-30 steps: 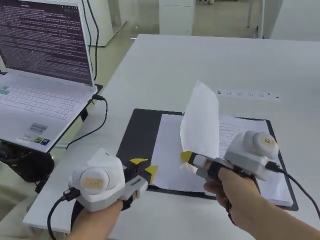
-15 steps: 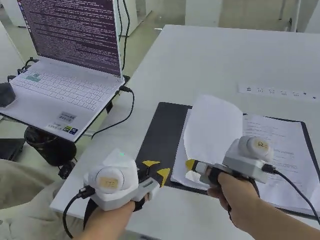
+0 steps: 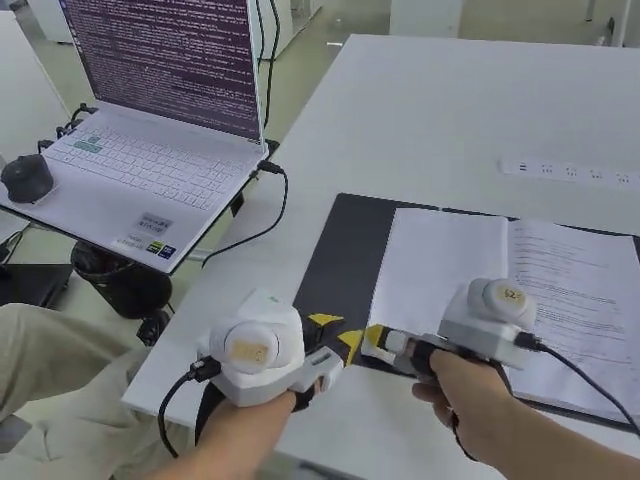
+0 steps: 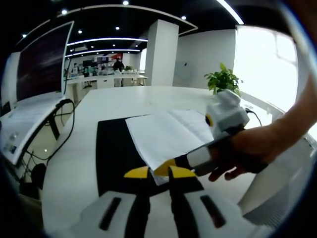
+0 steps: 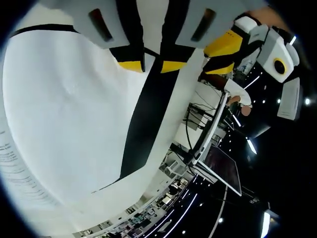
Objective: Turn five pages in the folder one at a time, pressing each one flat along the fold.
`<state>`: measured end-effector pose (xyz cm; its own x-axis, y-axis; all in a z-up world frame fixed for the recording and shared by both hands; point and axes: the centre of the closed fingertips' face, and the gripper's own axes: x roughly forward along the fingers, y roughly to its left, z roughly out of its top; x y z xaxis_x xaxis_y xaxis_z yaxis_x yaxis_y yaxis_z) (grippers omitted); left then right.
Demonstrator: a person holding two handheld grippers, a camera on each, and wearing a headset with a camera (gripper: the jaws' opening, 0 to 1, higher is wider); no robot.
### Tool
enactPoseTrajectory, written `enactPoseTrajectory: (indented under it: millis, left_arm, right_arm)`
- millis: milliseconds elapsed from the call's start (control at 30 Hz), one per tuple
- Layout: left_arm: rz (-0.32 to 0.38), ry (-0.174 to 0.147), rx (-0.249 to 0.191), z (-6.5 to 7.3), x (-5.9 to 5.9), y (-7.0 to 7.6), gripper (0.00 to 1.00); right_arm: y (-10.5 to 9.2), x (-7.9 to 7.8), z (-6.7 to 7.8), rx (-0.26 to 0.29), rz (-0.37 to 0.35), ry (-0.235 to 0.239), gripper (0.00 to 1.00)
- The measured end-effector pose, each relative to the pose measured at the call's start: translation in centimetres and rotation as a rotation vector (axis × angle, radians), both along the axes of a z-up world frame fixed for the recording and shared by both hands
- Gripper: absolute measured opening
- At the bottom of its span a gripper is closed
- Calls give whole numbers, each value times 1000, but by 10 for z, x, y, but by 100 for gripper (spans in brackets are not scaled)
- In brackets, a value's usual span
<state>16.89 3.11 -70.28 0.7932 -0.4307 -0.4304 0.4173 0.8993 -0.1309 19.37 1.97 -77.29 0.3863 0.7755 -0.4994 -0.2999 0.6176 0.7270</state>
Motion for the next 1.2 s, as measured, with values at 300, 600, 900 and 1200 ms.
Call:
enactPoseTrajectory:
  millis: [300,600,900,1200]
  left_arm:
    - [-25,21,18,-19,14,-7,12]
    - [-116,39,43,-53,38,-40,12]
    - [-139,32,143,-83,38,-39,12]
    - [-155,39,153,-86,36,-39,12]
  right_arm:
    - [-56,15,20,45,-82,-51,8]
    - [-131,49,33,39,-187,-103,6]
    - [-154,68,40,71,-185,-119,6]
    - [-145,82,42,72,-125,-102,5]
